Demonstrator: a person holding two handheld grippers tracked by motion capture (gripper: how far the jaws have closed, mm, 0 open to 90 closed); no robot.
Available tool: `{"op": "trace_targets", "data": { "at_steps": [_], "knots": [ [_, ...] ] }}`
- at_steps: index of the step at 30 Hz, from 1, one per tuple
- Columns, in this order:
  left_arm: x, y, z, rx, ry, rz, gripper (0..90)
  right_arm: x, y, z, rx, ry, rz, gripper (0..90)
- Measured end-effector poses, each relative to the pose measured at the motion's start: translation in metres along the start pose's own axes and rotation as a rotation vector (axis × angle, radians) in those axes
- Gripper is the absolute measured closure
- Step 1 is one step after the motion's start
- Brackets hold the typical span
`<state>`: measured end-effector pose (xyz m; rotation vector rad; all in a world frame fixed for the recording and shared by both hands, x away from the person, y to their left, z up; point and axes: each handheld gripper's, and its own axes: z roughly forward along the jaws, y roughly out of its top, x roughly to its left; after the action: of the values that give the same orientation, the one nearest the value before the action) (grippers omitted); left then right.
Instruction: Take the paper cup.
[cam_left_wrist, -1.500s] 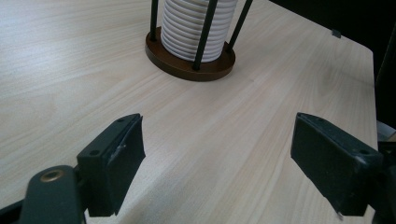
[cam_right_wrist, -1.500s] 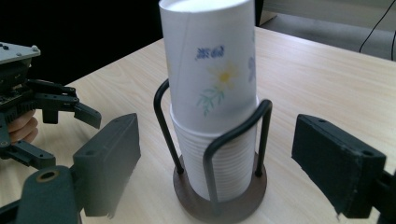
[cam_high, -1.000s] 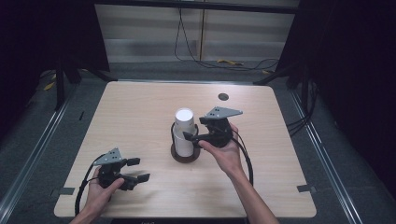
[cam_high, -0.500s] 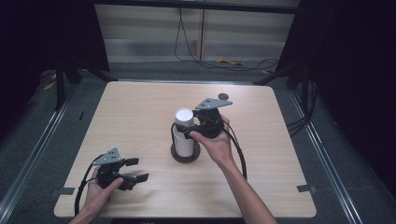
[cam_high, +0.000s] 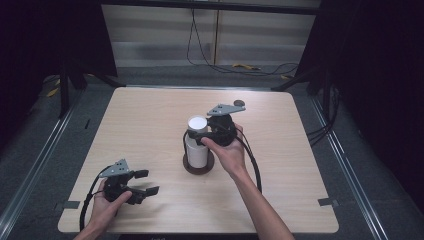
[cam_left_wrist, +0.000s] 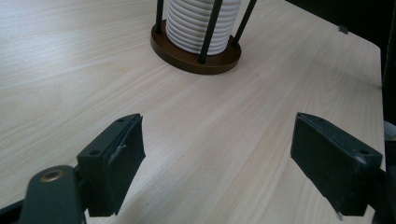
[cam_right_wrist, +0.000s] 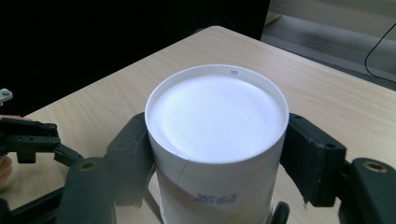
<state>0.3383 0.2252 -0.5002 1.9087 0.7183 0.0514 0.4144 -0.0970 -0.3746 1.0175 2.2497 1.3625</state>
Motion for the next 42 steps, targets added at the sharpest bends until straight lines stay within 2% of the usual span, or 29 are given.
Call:
{"op": "trace_targets", "data": {
  "at_steps": [18,26,42],
  "knots": [
    [0.000,0.000,0.000,0.004,-0.003,-0.001,17.4,0.002,0.009,-0.005,-0.035,0.009,-0.004,31.8],
    [0.000,-0.001,0.001,0.006,-0.005,0.000,17.5,0.000,0.011,-0.010,-0.071,0.020,0.011,32.5],
    [0.000,0.000,0.000,0.003,-0.006,-0.002,17.4,0.000,0.015,-0.016,-0.097,0.025,0.027,33.0]
  ]
}}
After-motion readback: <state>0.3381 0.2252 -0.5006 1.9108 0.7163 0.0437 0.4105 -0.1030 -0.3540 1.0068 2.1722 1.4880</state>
